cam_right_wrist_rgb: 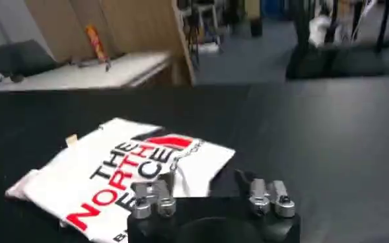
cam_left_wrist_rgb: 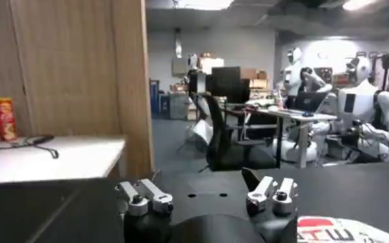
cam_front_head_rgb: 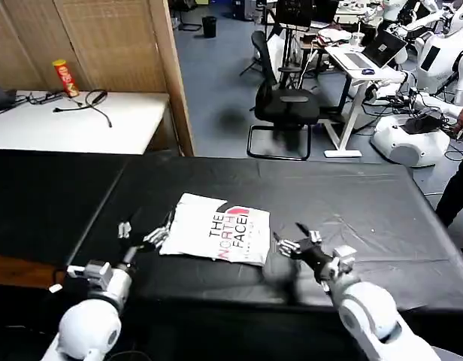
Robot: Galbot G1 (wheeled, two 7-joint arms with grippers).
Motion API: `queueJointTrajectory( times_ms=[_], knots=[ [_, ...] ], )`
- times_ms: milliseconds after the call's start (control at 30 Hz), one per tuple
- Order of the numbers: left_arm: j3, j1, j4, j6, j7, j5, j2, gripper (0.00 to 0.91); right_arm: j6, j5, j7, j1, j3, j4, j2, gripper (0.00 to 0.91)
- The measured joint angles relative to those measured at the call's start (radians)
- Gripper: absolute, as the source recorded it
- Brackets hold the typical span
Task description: Fold and organize the clothes.
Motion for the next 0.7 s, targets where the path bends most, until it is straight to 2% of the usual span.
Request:
queueJointTrajectory(
  times_ms=[100, 267, 367, 500, 600, 700],
  knots=[
    [-0.004, 0.024, -0.018, 0.008, -0.016, 0.001, 0.013, 0.878, 0.127, -0.072, 0.008, -0.097, 0.046, 0.046, -0.002, 0.878],
    [-0.026, 0.096, -0.051, -0.026, -0.035, 0.006, 0.024, 0.878, 0.335, -0.199, 0.056, -0.299, 0.119, 0.106, 0.019, 0.878],
    [-0.04, 0.144, -0.072, -0.031, -0.052, 0.009, 0.024, 0.878, 0.43, -0.268, 0.094, -0.406, 0.153, 0.137, 0.039, 0.878],
    [-0.064, 0.219, -0.098, -0.039, -0.068, 0.01, 0.02, 0.878, 0.499, -0.346, 0.169, -0.552, 0.182, 0.184, 0.071, 0.878],
    [-0.087, 0.296, -0.122, -0.043, -0.074, 0.008, 0.013, 0.878, 0.515, -0.395, 0.23, -0.651, 0.18, 0.216, 0.096, 0.878],
    [-0.109, 0.377, -0.147, -0.049, -0.074, 0.007, 0.005, 0.878, 0.518, -0.408, 0.288, -0.741, 0.168, 0.233, 0.118, 0.878]
  ],
)
